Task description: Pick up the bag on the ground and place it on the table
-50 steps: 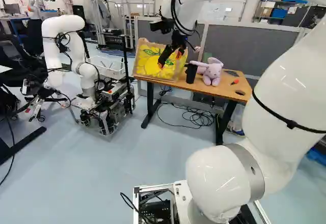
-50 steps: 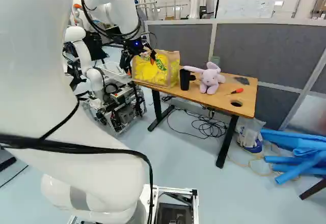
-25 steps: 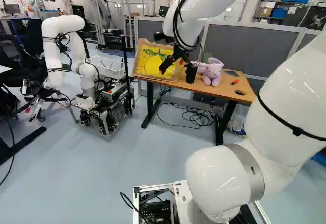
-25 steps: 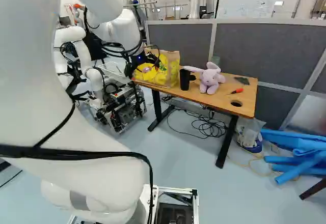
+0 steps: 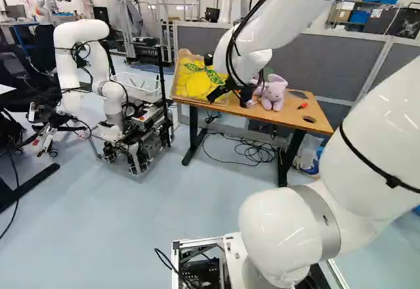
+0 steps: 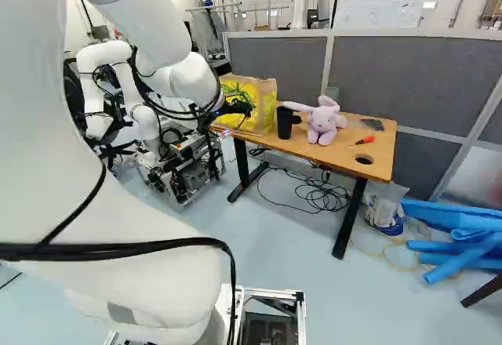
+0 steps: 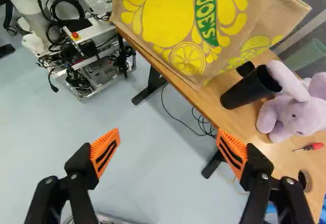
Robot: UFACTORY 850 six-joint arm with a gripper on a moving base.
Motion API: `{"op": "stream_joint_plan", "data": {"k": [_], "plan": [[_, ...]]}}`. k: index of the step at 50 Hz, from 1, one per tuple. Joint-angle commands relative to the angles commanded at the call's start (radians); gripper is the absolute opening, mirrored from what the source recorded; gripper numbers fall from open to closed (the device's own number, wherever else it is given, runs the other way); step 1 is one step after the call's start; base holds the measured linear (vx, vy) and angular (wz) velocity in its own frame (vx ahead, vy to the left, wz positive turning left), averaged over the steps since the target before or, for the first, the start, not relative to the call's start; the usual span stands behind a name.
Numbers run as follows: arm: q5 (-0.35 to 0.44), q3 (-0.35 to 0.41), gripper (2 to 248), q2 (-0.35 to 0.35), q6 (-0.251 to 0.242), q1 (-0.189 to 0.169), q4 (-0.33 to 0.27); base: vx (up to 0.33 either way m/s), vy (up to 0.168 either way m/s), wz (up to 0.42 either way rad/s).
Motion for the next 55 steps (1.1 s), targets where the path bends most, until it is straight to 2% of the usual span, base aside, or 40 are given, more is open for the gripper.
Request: {"op": "stream_joint_plan", "data": {"k": [22, 43, 55], "plan": [[0.273, 0.178, 247, 0.043, 0.125, -0.011, -0.022, 0.000, 0.000, 0.000], [0.482, 0.314, 247, 0.076, 0.221, -0.019, -0.040, 0.000, 0.000, 0.000], [0.576, 0.374, 247, 0.091, 0.264, -0.023, -0.047, 0.000, 0.000, 0.000]]}}
